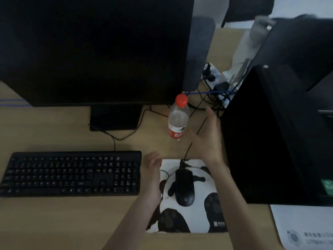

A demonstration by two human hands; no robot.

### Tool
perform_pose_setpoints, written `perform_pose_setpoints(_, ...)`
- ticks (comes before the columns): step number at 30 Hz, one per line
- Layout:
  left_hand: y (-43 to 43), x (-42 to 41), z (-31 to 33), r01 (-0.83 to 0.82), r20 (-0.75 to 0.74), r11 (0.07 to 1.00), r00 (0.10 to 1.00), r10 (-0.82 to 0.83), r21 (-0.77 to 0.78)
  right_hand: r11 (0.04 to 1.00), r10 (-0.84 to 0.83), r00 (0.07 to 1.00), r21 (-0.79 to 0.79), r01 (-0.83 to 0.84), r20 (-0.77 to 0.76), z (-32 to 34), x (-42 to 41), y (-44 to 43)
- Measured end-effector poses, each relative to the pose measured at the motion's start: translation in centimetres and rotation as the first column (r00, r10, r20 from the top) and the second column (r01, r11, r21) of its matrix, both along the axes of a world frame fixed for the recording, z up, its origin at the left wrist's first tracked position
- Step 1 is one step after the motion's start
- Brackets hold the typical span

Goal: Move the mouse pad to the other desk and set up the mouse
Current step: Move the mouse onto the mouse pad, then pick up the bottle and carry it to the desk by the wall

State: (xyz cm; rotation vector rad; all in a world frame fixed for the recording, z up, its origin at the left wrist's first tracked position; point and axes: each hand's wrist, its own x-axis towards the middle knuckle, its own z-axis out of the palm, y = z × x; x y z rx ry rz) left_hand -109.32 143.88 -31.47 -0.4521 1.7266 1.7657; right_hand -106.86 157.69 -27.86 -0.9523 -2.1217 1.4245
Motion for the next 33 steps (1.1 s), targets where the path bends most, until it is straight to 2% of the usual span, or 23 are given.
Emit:
perform_pose_setpoints(1, 1.0, -1.2, 0.5, 0.057, -0.167, 0.998, 0.984, -0.063, -0.036, 1.000, 0.008, 1.000, -0.009, -0.008, -0.020, 0.3, -0.6, 0.4)
perform_pose_setpoints(3, 2.8, -3.4, 1.2, 0.170, -0.415, 0.979, 0.887, -0.200, -0.109, 0.998, 0.046, 0.998, -0.041, -0.048, -0.040, 0.2, -2.1, 1.0)
perform_pose_setpoints(6, 5.1, -5.9, 0.8, 0.272, -0.559, 0.910, 0.721, -0.408, -0.313, 0.987, 0.120, 0.992, -0.100, -0.124, -0.050, -1.2, -3.8, 1.6)
perform_pose_setpoints(8, 6.1, -6.9, -0.2, 0.311, -0.577, 0.871, 0.656, -0.486, -0.380, 0.981, 0.144, 0.989, -0.128, -0.148, -0.043, -2.3, -4.6, 1.9)
perform_pose_setpoints(10, 6.7, -7.8, -1.5, 0.328, -0.585, 0.859, 0.631, -0.509, -0.394, 0.978, 0.163, 0.986, -0.128, -0.167, -0.040, -3.2, -5.0, 2.2)
perform_pose_setpoints(19, 7.6, -8.7, -2.9, 0.301, -0.589, 0.866, 0.639, -0.494, -0.400, 0.977, 0.169, 0.980, -0.117, -0.181, -0.109, -4.9, -5.3, 2.7)
perform_pose_setpoints(25, 6.7, -8.2, -1.3, 0.293, -0.621, 0.890, 0.638, -0.455, -0.351, 0.977, 0.177, 0.973, -0.091, -0.192, -0.148, -2.9, -4.8, 2.3)
perform_pose_setpoints(33, 1.8, -6.5, 4.2, 0.227, -0.686, 0.920, 0.614, -0.391, -0.321, 0.940, 0.330, 0.940, 0.116, -0.320, -0.082, 3.0, -3.7, -1.7)
